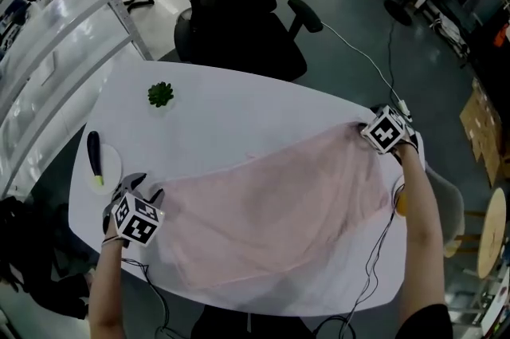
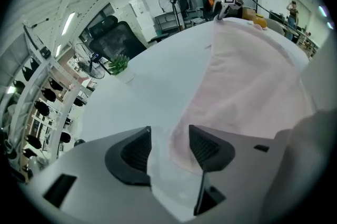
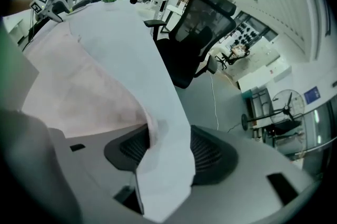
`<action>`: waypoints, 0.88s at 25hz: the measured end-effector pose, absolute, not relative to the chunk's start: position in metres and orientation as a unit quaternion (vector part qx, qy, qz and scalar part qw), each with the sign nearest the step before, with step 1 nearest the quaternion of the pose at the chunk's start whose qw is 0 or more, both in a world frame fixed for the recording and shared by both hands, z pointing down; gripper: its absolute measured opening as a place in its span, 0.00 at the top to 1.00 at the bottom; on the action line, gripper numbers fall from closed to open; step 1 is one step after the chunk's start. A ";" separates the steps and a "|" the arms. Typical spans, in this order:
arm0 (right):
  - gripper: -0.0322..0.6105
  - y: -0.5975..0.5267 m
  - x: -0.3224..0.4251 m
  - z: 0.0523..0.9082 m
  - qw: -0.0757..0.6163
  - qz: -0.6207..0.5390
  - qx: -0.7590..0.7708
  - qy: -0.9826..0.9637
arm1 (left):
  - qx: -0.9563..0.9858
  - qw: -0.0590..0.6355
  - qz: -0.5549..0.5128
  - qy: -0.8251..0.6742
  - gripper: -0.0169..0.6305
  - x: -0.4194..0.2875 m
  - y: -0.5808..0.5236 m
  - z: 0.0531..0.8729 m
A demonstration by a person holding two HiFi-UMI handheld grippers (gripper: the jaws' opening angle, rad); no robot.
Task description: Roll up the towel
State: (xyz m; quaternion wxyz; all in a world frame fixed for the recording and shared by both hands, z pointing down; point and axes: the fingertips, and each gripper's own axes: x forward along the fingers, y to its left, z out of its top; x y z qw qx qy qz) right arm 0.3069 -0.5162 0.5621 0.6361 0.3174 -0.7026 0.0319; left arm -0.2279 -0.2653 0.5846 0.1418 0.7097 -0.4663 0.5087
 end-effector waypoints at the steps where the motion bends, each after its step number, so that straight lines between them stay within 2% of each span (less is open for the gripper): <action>1: 0.55 -0.513 0.306 0.557 0.634 0.026 0.316 -0.705 | 0.712 0.145 0.503 -0.469 0.58 -0.225 -0.264 0.581; 5: 0.52 -0.497 0.305 0.541 0.624 0.005 0.310 -0.717 | 0.716 0.144 0.496 -0.470 0.55 -0.212 -0.254 0.567; 8: 0.41 -0.484 0.309 0.528 0.622 -0.011 0.310 -0.719 | 0.721 0.144 0.484 -0.475 0.49 -0.198 -0.242 0.554; 9: 0.40 -0.479 0.311 0.523 0.621 -0.015 0.310 -0.719 | 0.722 0.143 0.479 -0.477 0.48 -0.194 -0.238 0.550; 13: 0.39 -0.457 0.316 0.502 0.601 -0.031 0.317 -0.733 | 0.729 0.144 0.462 -0.485 0.47 -0.171 -0.214 0.535; 19: 0.28 -0.390 0.307 0.488 0.548 -0.006 0.306 -0.779 | 0.736 0.149 0.430 -0.501 0.44 -0.141 -0.171 0.521; 22: 0.26 -0.355 0.305 0.483 0.528 -0.008 0.302 -0.793 | 0.743 0.147 0.408 -0.510 0.44 -0.127 -0.157 0.513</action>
